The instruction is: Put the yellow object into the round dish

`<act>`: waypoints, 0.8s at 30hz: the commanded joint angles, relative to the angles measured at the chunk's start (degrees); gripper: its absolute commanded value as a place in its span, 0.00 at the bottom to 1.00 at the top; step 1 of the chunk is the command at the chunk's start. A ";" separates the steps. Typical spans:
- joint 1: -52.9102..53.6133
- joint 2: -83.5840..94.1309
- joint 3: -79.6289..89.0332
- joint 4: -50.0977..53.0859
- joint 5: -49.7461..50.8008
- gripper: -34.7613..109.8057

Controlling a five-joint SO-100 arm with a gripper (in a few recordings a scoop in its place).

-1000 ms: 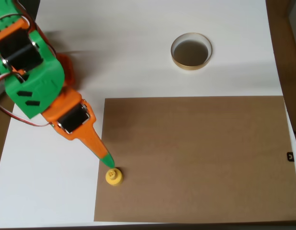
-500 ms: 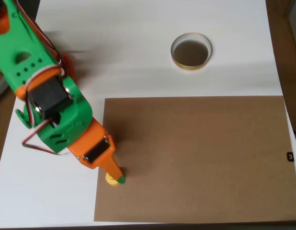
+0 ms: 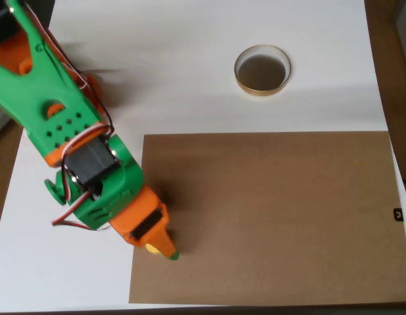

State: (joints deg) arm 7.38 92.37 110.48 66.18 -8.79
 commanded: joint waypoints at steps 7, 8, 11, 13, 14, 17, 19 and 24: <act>1.49 -5.01 -7.38 1.05 -1.76 0.39; 1.67 -5.54 -7.56 0.97 -1.76 0.38; 1.85 -6.59 -8.26 0.88 -1.93 0.37; 2.02 -7.21 -8.70 0.70 -2.02 0.37; 2.11 -7.56 -9.05 0.70 -2.11 0.37; 2.37 -8.61 -9.67 0.18 -2.20 0.36; 2.37 -9.40 -10.11 0.00 -2.20 0.36; 2.37 -10.81 -11.25 -0.18 -2.11 0.32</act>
State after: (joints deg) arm 8.70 80.51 101.87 66.09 -9.93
